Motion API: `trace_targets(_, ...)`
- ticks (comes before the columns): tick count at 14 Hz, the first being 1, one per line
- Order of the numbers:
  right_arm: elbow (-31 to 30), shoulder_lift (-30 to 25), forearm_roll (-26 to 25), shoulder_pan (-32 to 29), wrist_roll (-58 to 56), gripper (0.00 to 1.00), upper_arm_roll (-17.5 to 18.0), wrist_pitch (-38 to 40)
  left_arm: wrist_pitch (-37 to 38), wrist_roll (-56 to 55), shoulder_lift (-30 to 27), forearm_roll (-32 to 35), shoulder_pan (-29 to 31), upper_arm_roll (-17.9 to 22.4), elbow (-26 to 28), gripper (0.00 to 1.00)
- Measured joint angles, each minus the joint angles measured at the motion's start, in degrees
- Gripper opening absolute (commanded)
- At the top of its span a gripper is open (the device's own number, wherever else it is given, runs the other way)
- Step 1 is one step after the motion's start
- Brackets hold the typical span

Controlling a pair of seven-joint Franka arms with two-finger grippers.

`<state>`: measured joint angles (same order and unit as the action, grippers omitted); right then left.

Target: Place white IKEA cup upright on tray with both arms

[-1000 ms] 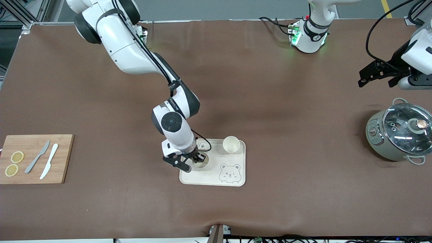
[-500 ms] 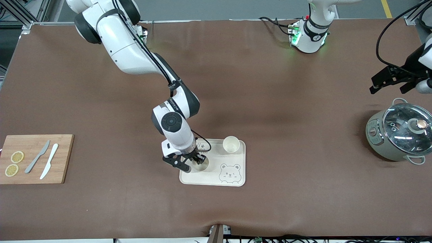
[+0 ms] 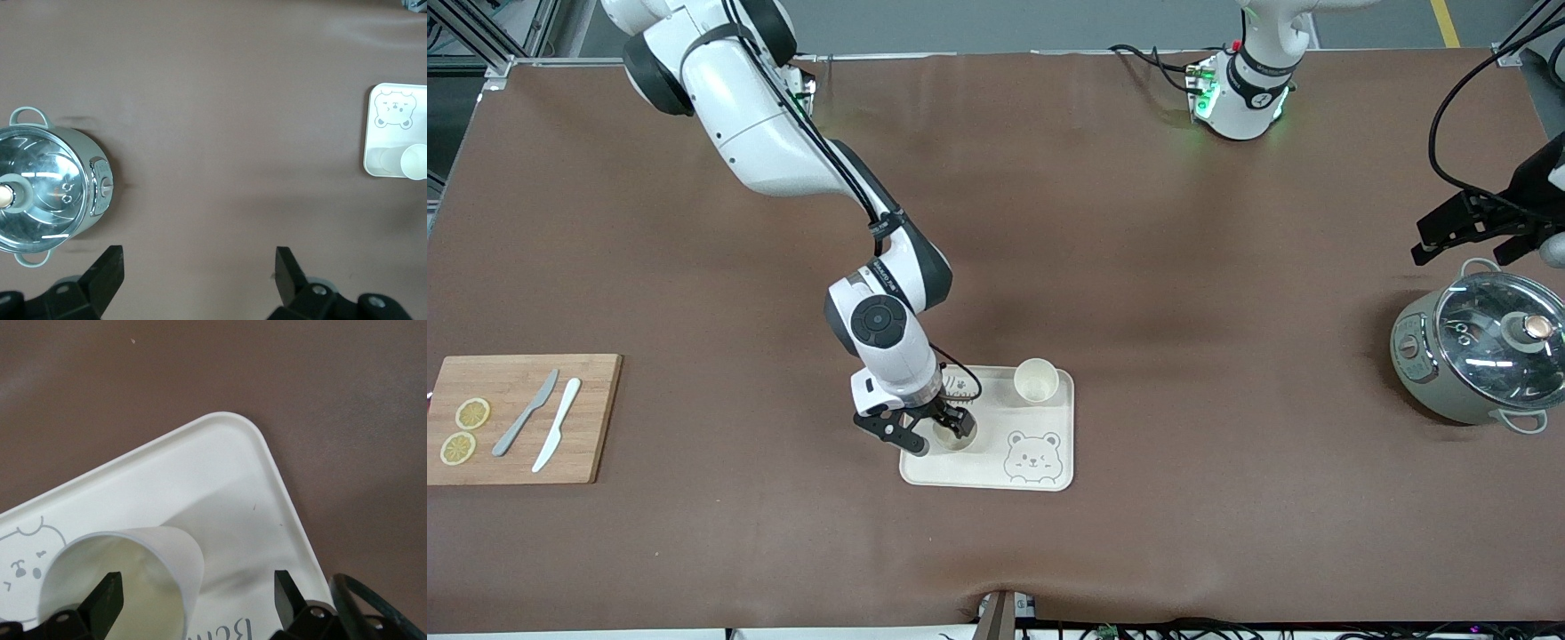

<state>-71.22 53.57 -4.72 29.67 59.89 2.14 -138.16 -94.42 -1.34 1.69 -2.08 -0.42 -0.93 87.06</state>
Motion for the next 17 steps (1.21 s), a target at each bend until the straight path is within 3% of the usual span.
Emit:
trace_targets(6, 1.4, -2.5, 0.0, 0.0, -0.2, 1.00, -0.2, 4.7, 0.8, 2.8, 1.0, 0.3, 0.0, 0.7, -1.1, 1.00)
trace_targets(14, 2.3, -13.6, 0.2, -0.3, -6.7, 1.00, -0.2, 22.0, 7.5, 8.5, 2.2, 3.6, -0.1, 0.8, -1.4, 1.00)
trace_targets(17, 2.5, -19.2, 2.6, -2.7, -13.8, 1.00, -0.3, 31.0, 7.9, 8.6, 2.2, 3.6, -0.6, 0.8, -1.5, 1.00)
